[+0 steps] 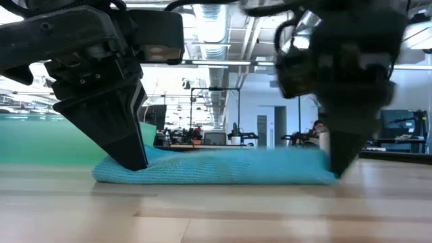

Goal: Roll microfiber towels into tight, uniform cylinder then place into a basket
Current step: Roll the blue towel

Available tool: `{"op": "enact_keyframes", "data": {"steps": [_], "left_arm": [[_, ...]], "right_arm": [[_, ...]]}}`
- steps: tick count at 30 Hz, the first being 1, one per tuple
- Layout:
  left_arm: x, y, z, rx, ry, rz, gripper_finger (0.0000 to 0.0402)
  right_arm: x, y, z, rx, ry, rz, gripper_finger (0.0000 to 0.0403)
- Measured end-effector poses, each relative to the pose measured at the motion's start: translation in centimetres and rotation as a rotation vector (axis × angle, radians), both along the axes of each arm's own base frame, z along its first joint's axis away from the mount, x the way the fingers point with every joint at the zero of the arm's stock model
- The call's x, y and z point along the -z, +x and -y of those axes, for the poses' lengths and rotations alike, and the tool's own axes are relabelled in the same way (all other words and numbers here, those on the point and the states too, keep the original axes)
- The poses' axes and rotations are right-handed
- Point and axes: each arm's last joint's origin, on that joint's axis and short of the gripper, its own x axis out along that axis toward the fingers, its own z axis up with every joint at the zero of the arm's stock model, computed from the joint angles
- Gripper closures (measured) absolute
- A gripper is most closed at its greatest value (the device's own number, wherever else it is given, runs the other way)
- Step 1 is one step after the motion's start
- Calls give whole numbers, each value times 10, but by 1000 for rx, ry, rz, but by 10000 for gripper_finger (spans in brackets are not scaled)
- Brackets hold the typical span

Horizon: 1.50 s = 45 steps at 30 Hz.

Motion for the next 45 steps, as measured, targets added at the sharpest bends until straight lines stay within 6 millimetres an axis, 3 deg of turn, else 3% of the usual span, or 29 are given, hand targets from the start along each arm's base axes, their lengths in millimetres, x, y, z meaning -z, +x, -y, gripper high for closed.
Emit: {"op": "enact_keyframes", "data": {"steps": [7,10,16,20,26,31,37,45], "left_arm": [[0,-1,0,2,-1,-8,331],[0,-1,0,2,-1,-9,331],[0,-1,0,1,-2,-7,331],[0,-1,0,2,-3,-6,331],[0,1,-2,-3,-9,-6,331],[0,1,-2,-3,-9,-6,331],[0,1,-2,-3,-9,-6,331],[0,1,-2,-4,-10,-5,331]], "right_arm": [[-7,-21,11,43,-193,-119,280],[-18,-27,8,41,-265,-77,280],[-43,-48,-16,-104,-500,118,280],[-44,-58,-44,-230,-652,276,280],[-29,-55,-73,-501,-750,389,279],[-22,-46,-81,-641,-807,452,275],[-23,-36,-78,-701,-801,482,259],[-24,-23,-66,-743,-730,488,203]]}}
